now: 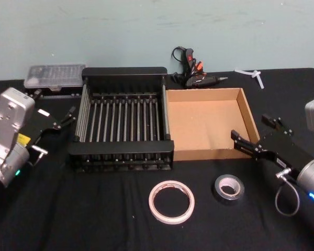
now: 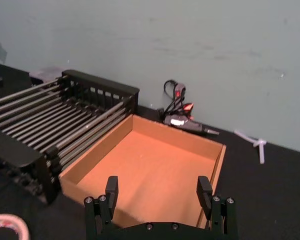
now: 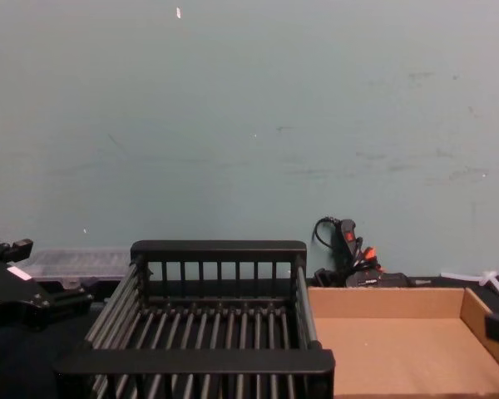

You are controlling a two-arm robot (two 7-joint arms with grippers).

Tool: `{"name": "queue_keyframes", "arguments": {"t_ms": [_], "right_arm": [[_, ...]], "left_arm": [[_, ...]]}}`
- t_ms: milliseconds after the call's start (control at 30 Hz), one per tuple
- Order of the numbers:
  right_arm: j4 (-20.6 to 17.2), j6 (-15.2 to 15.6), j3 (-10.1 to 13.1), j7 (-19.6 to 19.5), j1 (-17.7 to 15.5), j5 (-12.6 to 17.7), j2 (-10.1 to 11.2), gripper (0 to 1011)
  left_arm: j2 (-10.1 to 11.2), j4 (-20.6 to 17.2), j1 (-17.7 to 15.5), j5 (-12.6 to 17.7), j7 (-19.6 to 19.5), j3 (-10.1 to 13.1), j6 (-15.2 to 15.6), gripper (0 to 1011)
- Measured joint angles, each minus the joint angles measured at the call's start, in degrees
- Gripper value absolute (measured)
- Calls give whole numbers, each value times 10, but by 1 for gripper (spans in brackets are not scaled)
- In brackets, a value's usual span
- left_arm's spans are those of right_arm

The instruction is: Pick up the white tape and place it into the black box , Pick up the silver tape and place it into the brown box.

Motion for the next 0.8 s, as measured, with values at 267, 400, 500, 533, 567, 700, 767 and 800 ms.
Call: {"name": "queue_keyframes", "arguments": {"t_ms": [267, 400, 500, 533, 567, 700, 767, 800], "right_arm": [[-24, 33, 10, 7, -34, 3, 3, 1002], [-33, 51, 14, 9, -49, 2, 3, 1002], [-39, 64, 16, 10, -58, -1, 3, 1002], [-40, 67, 17, 10, -60, -1, 3, 1002], [-40, 67, 17, 10, -60, -1, 3, 1003], [-46, 91, 20, 13, -67, -7, 4, 1002], [-47, 103, 20, 14, -68, -10, 4, 1002], [-47, 108, 21, 14, -68, -11, 4, 1002]], "left_arm": [[0, 0, 0, 0, 0, 0, 0, 1001], [0, 0, 0, 0, 0, 0, 0, 1001], [0, 0, 0, 0, 0, 0, 0, 1001], [0, 0, 0, 0, 0, 0, 0, 1001], [0, 0, 0, 0, 0, 0, 0, 1001], [0, 0, 0, 0, 0, 0, 0, 1001], [0, 0, 0, 0, 0, 0, 0, 1001], [0, 0, 0, 0, 0, 0, 0, 1001]]}}
